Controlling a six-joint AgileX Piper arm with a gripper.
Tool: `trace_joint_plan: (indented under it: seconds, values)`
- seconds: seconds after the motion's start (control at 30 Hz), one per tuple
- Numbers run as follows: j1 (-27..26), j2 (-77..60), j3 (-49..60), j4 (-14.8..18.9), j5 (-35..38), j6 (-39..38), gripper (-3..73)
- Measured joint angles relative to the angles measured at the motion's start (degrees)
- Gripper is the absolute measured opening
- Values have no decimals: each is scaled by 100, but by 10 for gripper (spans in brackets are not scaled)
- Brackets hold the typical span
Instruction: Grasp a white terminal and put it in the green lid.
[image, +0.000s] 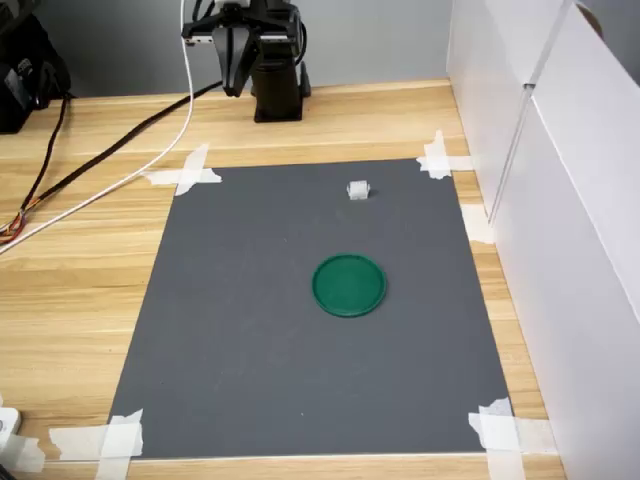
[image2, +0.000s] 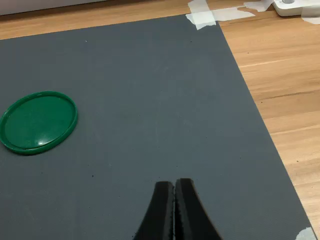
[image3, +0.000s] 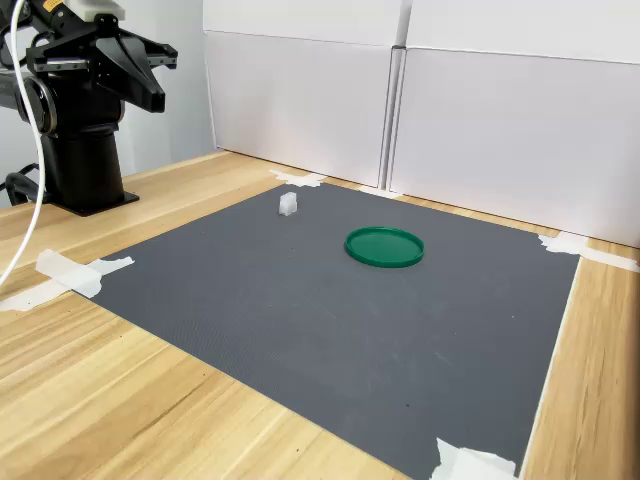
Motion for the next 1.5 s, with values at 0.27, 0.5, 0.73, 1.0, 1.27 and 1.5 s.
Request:
trace_joint_plan:
  seconds: [0.27,0.5,0.73,1.0,1.27,1.5]
  values:
    - [0,0,0,0,0,0,-21]
    - [0,0,0,21,-5,0,-21]
    - [0,242,-114,365,68,-506,-21]
    - [0,1406,-838,688,127,-944,-21]
    - [0,2737,-1733,713,109,-1016,-21]
    - [0,4121,-2680,1155,99,-1855,-21]
